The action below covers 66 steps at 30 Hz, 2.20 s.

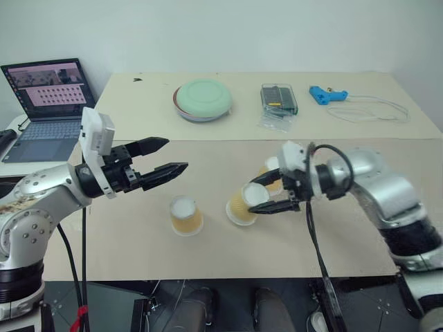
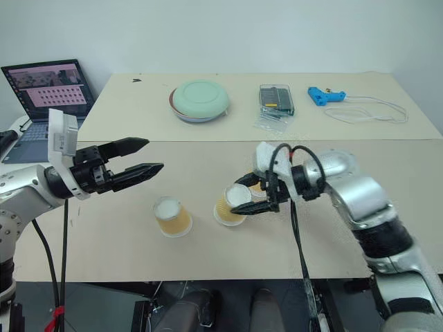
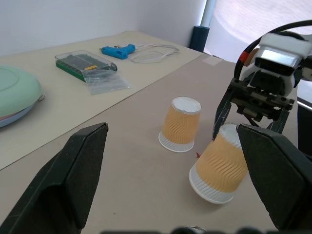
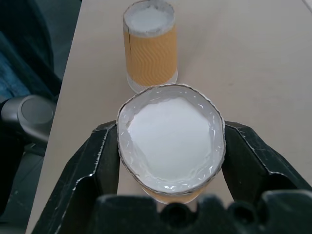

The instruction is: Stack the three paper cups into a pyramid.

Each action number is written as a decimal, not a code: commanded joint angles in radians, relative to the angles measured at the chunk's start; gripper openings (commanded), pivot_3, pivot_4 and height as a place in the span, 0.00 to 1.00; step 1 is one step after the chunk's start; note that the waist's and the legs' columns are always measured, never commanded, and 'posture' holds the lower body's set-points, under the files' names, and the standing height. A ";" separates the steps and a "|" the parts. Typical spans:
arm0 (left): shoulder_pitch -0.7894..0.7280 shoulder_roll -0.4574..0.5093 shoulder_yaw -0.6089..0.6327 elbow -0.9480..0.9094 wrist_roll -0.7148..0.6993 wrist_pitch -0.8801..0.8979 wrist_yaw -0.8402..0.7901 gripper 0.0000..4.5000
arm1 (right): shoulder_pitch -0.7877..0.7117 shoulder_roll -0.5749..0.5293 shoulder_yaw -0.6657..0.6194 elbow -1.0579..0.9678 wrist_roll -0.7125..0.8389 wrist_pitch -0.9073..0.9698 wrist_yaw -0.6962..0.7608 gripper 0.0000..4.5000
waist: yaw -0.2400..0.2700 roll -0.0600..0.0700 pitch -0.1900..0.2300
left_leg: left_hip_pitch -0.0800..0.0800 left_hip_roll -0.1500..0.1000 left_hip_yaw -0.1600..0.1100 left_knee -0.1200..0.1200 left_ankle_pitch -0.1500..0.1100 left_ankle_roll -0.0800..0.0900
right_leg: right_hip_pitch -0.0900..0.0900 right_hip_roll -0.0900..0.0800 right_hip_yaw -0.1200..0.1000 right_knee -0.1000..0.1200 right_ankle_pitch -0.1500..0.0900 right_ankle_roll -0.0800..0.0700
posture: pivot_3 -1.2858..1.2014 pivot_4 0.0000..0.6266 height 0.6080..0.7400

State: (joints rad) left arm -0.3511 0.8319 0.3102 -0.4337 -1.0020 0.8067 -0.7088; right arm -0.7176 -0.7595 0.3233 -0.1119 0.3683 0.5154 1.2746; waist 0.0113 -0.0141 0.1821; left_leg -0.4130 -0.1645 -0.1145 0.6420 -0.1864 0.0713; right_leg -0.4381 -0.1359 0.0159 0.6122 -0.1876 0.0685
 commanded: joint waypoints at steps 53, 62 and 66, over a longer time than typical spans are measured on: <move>0.024 0.004 0.023 -0.054 -0.021 -0.008 0.018 1.00 | 0.012 -0.064 -0.429 0.126 -0.134 0.055 -0.200 0.98 | -0.013 -0.001 0.000 | 0.001 0.007 0.002 0.000 0.003 -0.010 | 0.000 0.012 0.004 0.002 0.007 -0.008 | 0.52 0.24 1.00; 0.019 0.021 0.034 -0.050 -0.030 0.004 0.020 1.00 | 0.166 -0.031 -0.369 0.094 -0.133 0.017 -0.248 0.98 | -0.032 0.000 0.000 | 0.003 0.012 0.009 0.000 0.003 -0.010 | 0.000 0.013 0.010 0.003 0.007 -0.007 | 0.52 0.24 1.00; 0.018 0.028 0.040 -0.053 -0.036 0.007 0.022 1.00 | 0.144 0.014 -0.346 0.107 -0.136 0.012 -0.269 0.98 | -0.025 0.000 0.000 | 0.003 0.013 0.009 0.000 0.003 -0.010 | 0.000 0.015 0.010 0.002 0.008 -0.008 | 0.52 0.24 1.00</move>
State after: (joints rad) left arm -0.3165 0.8391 0.3154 -0.4649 -1.0226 0.8127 -0.6873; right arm -0.5402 -0.7479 -0.0111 0.0231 0.2201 0.5533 1.0182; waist -0.0136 -0.0140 0.1819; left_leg -0.4104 -0.1515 -0.1056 0.6416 -0.1839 0.0620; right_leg -0.4384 -0.1209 0.0263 0.6136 -0.1799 0.0606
